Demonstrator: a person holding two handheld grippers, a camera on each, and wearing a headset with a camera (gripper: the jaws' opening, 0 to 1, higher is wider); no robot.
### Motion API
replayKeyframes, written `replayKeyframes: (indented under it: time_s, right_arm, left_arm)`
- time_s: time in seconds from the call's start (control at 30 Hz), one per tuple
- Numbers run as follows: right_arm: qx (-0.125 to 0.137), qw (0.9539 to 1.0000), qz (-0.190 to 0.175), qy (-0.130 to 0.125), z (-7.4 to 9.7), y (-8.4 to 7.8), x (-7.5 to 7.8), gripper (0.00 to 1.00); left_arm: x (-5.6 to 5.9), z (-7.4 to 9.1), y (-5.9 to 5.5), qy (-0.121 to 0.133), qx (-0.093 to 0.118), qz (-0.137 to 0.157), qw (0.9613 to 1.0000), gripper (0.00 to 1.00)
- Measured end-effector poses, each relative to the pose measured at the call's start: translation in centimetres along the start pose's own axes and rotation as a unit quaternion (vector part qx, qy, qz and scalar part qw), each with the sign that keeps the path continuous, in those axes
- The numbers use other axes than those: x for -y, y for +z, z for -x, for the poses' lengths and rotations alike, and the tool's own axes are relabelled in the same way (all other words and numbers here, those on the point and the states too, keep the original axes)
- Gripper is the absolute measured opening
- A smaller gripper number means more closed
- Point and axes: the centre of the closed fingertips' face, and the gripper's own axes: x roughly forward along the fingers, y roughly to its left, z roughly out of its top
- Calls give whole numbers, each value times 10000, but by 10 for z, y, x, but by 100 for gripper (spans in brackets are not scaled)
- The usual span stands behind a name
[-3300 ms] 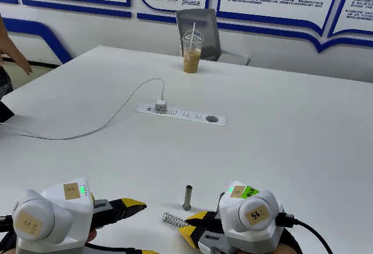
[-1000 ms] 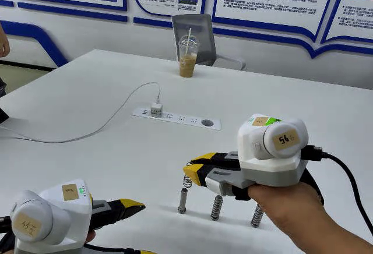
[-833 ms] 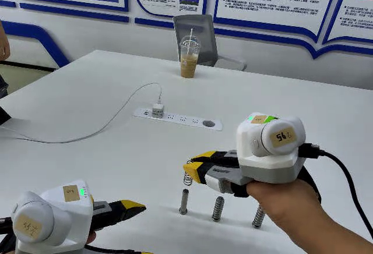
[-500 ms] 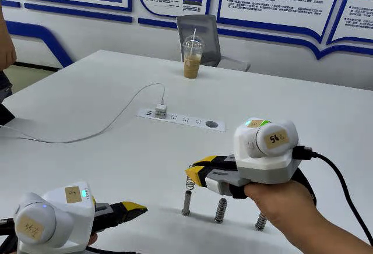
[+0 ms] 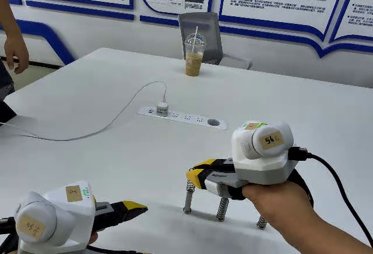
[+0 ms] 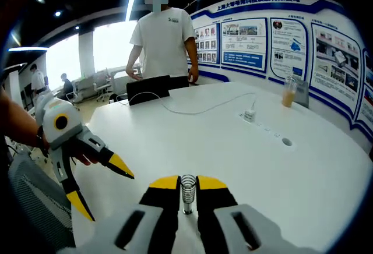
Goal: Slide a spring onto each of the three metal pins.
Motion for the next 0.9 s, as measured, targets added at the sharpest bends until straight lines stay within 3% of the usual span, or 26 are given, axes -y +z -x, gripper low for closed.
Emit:
replayKeyframes:
  time_s: [0.9]
  right_arm:
    - [-359, 9993, -56, 48, -19, -32, -3, 12]
  left_arm:
    - [-3, 0, -4, 7, -29, 63, 10000, 62]
